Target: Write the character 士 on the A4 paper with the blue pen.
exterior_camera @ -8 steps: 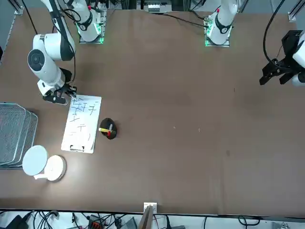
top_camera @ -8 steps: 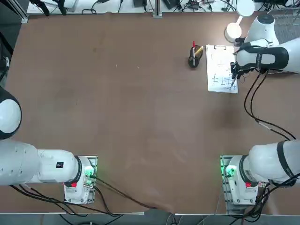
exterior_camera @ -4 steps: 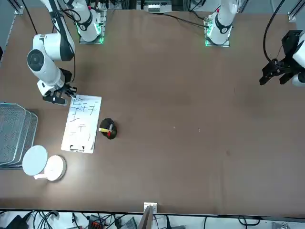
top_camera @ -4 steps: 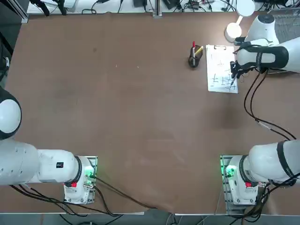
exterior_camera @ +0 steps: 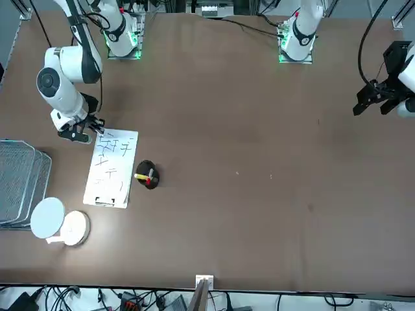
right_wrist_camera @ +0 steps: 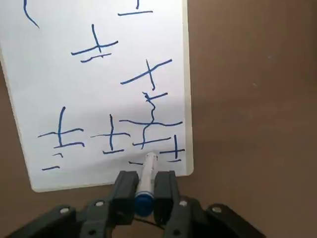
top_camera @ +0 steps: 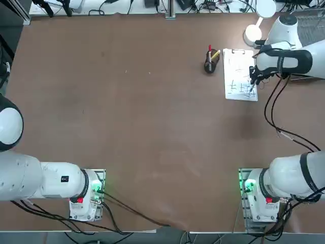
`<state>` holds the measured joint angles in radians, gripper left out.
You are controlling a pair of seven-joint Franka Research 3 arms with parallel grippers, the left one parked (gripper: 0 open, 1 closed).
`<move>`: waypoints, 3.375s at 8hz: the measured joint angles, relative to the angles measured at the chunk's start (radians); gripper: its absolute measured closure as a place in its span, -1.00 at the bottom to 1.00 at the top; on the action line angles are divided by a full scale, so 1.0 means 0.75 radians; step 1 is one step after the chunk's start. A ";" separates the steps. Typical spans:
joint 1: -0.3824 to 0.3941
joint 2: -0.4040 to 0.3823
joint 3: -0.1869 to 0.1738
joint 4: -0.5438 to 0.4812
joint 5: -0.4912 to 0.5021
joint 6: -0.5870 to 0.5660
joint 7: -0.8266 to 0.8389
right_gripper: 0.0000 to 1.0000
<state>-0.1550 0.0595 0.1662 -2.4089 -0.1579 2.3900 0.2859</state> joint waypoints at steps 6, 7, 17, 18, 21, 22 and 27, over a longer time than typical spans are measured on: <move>0.002 0.001 0.006 0.000 0.000 0.003 0.042 0.58; 0.002 0.001 0.006 0.000 0.000 0.004 0.042 0.58; 0.014 0.039 0.062 0.047 0.000 0.010 0.169 0.58; 0.017 0.042 0.064 0.051 0.000 0.010 0.182 0.58; 0.020 0.049 0.078 0.061 0.000 0.010 0.191 0.58; 0.022 0.050 0.087 0.067 0.000 0.009 0.191 0.58; 0.024 0.035 0.096 0.135 -0.002 -0.117 0.036 0.58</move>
<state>-0.1371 0.0861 0.2382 -2.3074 -0.1596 2.3025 0.3128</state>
